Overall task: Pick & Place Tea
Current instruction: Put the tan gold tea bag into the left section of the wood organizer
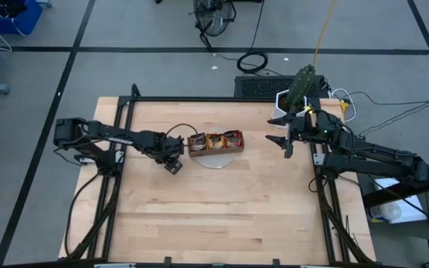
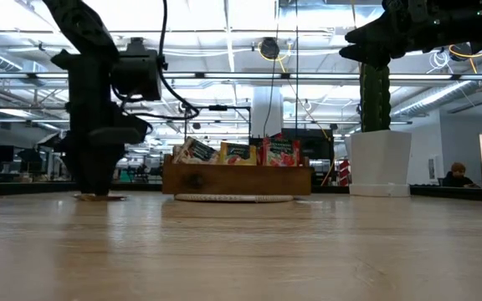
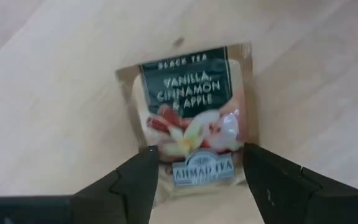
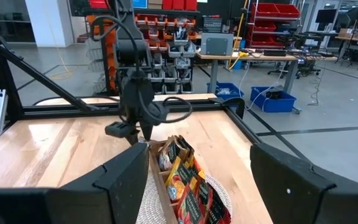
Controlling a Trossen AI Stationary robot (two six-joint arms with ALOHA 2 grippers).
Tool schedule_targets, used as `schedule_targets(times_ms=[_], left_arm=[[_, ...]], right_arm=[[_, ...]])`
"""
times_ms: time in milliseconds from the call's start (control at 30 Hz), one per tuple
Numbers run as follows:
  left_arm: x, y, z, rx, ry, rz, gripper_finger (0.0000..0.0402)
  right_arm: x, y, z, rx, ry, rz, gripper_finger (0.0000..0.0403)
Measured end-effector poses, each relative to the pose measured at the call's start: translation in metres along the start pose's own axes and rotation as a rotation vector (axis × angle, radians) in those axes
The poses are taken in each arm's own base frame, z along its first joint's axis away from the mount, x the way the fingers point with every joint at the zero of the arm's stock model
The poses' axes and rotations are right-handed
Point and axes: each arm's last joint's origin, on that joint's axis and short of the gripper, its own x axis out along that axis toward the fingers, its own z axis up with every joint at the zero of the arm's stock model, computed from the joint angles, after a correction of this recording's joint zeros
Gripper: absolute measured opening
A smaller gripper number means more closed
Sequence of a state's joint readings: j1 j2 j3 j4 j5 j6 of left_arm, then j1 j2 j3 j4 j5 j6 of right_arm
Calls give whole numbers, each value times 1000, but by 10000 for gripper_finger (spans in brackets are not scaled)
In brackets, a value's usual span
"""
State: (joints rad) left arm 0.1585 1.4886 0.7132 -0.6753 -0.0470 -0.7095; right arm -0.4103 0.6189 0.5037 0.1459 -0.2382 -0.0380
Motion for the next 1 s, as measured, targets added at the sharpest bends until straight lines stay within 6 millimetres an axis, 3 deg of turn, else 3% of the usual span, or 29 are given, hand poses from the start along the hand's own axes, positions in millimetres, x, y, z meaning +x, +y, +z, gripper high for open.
schedule_targets(times_ms=[233,400,500,667,700,1000], left_arm=[[23,-7,5,42,59,18,232],[21,-7,4,54,50,24,224],[11,-8,2,57,-9,39,181],[-8,-7,-1,20,-142,74,31],[-11,-7,-2,10,-160,85,17],[-19,-19,-12,64,-204,79,3]], right_arm=[[0,0,0,0,0,0,260],[0,0,0,1,0,0,260],[0,0,0,1,0,0,260],[0,0,0,1,1,0,260],[0,0,0,0,0,0,260],[0,0,0,-1,-4,-1,260]])
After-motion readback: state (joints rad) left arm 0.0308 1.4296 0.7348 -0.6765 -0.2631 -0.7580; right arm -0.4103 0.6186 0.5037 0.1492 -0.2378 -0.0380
